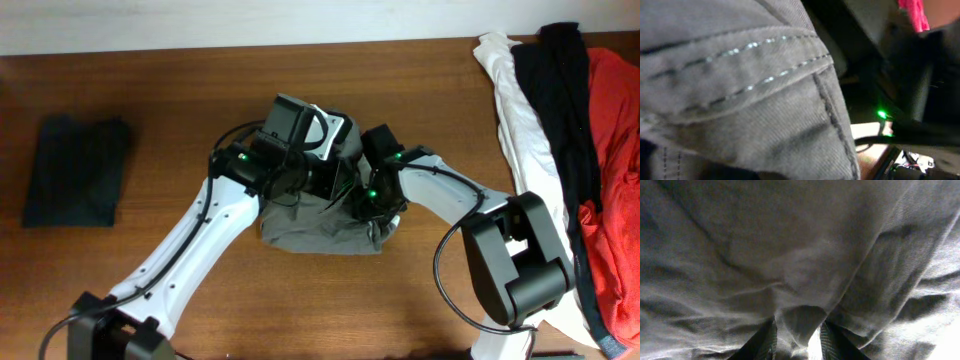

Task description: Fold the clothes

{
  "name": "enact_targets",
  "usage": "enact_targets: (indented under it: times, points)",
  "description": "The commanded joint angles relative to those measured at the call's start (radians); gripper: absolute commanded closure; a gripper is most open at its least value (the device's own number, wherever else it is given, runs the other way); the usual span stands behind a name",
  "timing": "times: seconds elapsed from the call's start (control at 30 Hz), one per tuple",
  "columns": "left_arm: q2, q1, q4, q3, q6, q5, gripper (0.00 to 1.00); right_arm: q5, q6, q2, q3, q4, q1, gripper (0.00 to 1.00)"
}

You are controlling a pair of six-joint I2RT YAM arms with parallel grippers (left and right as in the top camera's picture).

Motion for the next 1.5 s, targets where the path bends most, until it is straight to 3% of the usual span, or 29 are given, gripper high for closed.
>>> enact_targets:
  times: [0.0,0.27,0.37,0.43,0.6,0.8,0.97,1.23,1.33,1.47]
  points:
    - [0.031,-0.005,0.002,0.023,-0.006,0.028,0.81,-0.020,0.019,0.035,-0.035,-0.001,0.023,0.66]
    - [0.024,-0.004,0.033,0.036,-0.005,0.192,0.73,0.025,0.078,0.030,-0.031,-0.016,0.009,0.70]
    - [-0.014,-0.003,0.033,0.079,0.005,0.199,0.55,0.024,0.074,0.021,-0.024,-0.027,-0.013,0.70]
    - [-0.038,-0.003,0.036,0.086,0.014,0.180,0.49,0.025,0.074,0.021,-0.024,-0.027,-0.018,0.70]
    - [-0.052,-0.002,0.036,0.086,0.014,0.169,0.48,0.034,0.074,-0.012,-0.004,-0.041,-0.019,0.69]
    - [-0.056,0.023,0.036,0.087,0.030,0.170,0.48,0.235,0.084,-0.100,0.135,-0.220,-0.047,0.66]
    - [-0.100,0.119,0.024,0.087,0.034,0.083,0.48,0.310,0.090,-0.172,0.269,-0.355,-0.171,0.66]
    - [-0.110,0.277,-0.014,0.087,0.034,0.027,0.45,0.304,0.034,-0.275,0.434,-0.496,-0.332,0.64]
    - [-0.106,0.312,-0.044,0.086,0.033,-0.067,0.45,0.162,-0.081,-0.299,0.438,-0.509,-0.324,0.60]
    - [-0.081,0.304,-0.091,0.084,0.034,-0.124,0.44,0.048,-0.122,-0.264,0.415,-0.505,-0.304,0.53]
